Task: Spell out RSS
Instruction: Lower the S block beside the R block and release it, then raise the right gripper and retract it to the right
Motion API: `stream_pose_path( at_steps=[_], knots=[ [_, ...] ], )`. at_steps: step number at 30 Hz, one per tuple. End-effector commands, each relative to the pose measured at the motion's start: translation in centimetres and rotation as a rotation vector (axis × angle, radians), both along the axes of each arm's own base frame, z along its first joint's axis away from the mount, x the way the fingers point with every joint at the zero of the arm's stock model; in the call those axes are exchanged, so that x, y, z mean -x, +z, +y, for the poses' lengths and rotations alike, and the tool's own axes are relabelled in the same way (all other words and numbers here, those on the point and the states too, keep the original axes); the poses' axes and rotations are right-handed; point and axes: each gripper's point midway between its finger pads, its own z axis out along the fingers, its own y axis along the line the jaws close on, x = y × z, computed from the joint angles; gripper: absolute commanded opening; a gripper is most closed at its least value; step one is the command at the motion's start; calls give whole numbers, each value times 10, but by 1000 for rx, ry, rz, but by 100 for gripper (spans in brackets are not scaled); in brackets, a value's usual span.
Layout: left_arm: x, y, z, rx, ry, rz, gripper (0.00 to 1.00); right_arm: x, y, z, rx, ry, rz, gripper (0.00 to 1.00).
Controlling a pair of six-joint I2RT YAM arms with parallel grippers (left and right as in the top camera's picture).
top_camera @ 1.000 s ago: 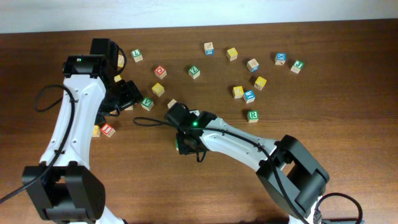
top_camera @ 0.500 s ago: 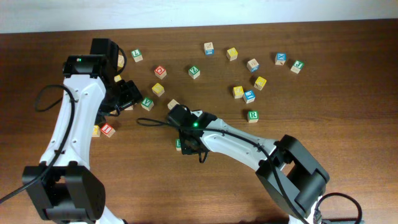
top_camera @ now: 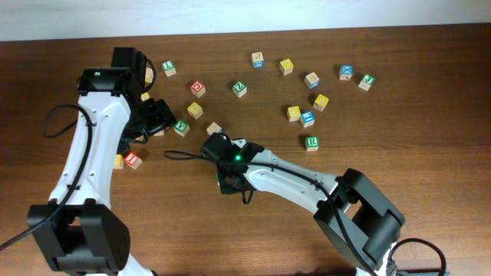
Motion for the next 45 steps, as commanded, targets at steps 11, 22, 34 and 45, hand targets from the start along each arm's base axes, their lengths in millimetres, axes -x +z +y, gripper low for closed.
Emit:
stream_pose_path(
  at_steps=[11,22,34,45],
  knots=[
    [-2,3,4,-15,2,-10,99,-1,-5,-4,37,40,-19,29],
    [-2,3,4,-15,2,-10,99,-4,10,0,17,44,-38,41],
    [-2,3,4,-15,2,-10,99,-47,154,-69,-126,-100,-286,54],
    [-2,3,4,-15,2,-10,99,-71,165,-300,58,-675,-230,98]
  ],
)
